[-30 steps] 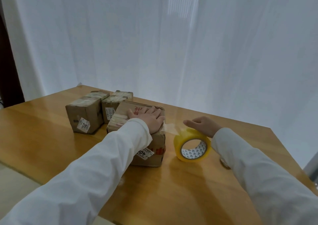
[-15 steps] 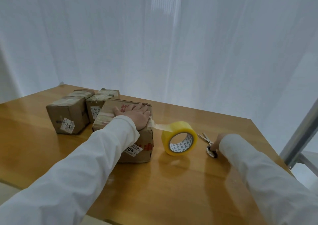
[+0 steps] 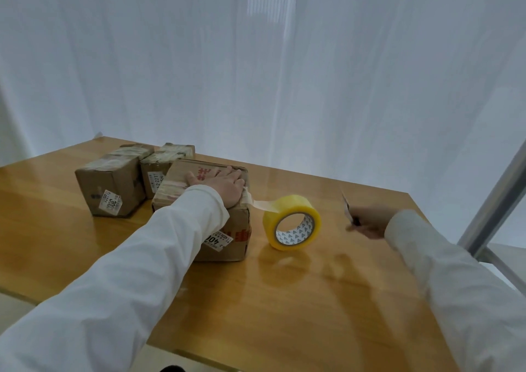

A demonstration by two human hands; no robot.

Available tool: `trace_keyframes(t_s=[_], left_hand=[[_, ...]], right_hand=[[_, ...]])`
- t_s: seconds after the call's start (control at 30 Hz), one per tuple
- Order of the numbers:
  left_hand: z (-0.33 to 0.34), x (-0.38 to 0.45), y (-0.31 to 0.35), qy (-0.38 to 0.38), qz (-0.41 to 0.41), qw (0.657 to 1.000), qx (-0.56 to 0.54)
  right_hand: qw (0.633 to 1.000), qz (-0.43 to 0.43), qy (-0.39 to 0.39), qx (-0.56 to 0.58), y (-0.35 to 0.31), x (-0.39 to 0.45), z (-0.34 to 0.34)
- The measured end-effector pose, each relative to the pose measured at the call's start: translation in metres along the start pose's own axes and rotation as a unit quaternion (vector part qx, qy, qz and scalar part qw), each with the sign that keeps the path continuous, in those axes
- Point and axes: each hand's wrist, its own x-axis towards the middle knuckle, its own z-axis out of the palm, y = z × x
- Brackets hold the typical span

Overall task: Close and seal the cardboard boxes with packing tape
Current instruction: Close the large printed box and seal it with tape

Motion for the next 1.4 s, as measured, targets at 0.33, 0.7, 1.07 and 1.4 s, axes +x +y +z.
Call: trace_keyframes(t_s=[0.33,0.7,1.07,1.4], left_hand=[[-0.004,-0.003,0.003,-0.003,-0.009,1.000,-0.015],[-0.006,-0.009,0.006,0.002,-0.007,1.000,-0.005],[-0.003,-0.009,0.004,0.007,-0.005,1.000,-0.005],[-0.003,-0.011,-0.003,0.004,0.022,1.000,-0.013]], right_hand=[[0.916,-0.088,-0.379,-0.099,-0.047,-0.083,0.046],[0.883,-0.062,-0.464,0.037,-0.028,-0.090,0.098],[0.921,-0.083,-0.319,0.205,-0.031,-0.093,0.138],[0.930,-0.041,-0.353,0.091,-0.027,-0.104,0.114]])
